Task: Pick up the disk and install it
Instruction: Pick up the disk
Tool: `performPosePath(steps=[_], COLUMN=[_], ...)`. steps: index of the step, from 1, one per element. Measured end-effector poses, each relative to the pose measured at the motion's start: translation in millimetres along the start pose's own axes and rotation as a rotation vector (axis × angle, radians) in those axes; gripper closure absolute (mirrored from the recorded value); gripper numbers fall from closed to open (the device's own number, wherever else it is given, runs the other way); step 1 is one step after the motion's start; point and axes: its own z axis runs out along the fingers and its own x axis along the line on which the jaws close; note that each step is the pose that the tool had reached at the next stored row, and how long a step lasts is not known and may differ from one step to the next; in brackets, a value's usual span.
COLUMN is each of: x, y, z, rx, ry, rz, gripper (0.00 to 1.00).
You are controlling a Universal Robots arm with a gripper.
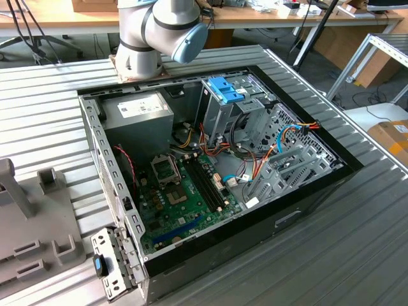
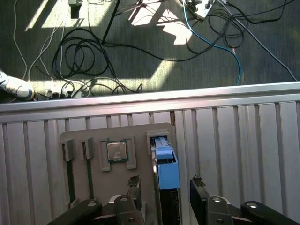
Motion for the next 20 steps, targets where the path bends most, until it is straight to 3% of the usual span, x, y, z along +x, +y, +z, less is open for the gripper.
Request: performPosePath(steps=[14,20], x=[-0.2,-0.2], y=[-0.2,-0.2], z=[9.2,9.8], rx=[0.0005,0.0005], ry=[0.0005,0.0005], rz=[-0.034,-0.035], gripper=[0.46,0.46])
